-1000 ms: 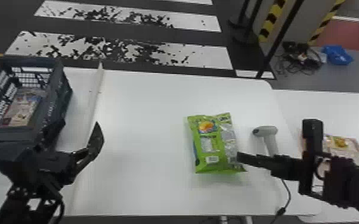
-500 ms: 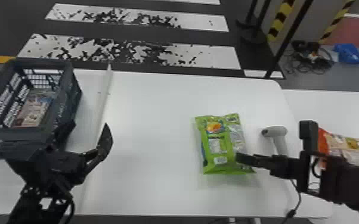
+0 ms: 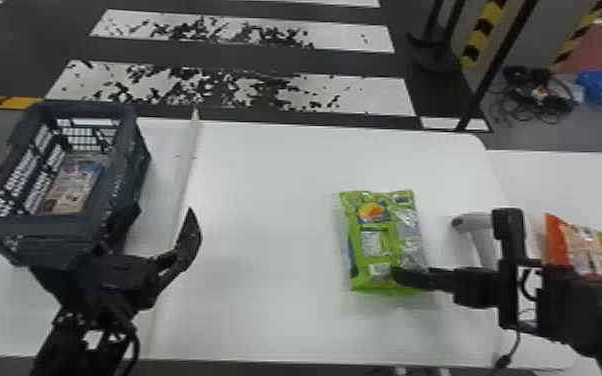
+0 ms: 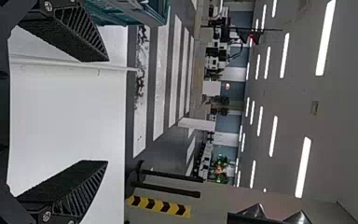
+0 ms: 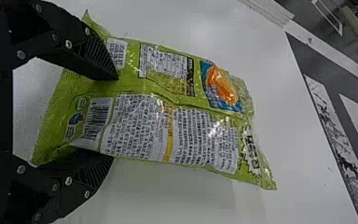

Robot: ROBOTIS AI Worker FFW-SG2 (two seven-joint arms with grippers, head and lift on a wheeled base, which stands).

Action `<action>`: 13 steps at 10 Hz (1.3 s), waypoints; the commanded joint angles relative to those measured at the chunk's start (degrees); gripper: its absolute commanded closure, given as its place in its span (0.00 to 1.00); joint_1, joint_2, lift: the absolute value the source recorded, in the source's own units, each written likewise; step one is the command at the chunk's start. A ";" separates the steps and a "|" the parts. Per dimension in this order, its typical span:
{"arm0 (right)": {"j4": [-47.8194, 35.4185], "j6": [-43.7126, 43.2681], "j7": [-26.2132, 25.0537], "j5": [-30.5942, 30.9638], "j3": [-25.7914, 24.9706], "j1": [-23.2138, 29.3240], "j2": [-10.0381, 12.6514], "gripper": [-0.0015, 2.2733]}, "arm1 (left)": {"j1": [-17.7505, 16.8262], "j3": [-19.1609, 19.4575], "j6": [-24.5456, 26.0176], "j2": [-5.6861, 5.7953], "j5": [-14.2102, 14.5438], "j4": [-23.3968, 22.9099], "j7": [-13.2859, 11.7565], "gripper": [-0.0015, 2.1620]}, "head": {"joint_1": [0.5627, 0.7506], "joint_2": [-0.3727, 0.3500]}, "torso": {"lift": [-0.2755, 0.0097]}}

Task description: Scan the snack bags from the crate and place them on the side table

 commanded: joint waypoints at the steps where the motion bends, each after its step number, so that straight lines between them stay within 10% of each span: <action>1: -1.02 0.18 0.59 -0.76 -0.97 0.41 -0.01 0.99 | 0.00 0.00 0.00 0.00 0.00 0.00 0.00 0.05 | 0.70 0.43 | 0.68; 7: -9.90 5.81 3.31 -14.38 -18.19 3.75 0.34 0.99 | 0.00 -0.26 0.00 0.09 0.00 -0.35 0.00 0.05 | 0.70 0.39 | 0.68; 13: -2.61 -4.74 -7.94 -24.58 -34.10 2.61 0.87 0.99 | 0.00 -0.35 0.18 0.18 0.00 -0.70 0.00 0.05 | 0.70 0.15 | 0.68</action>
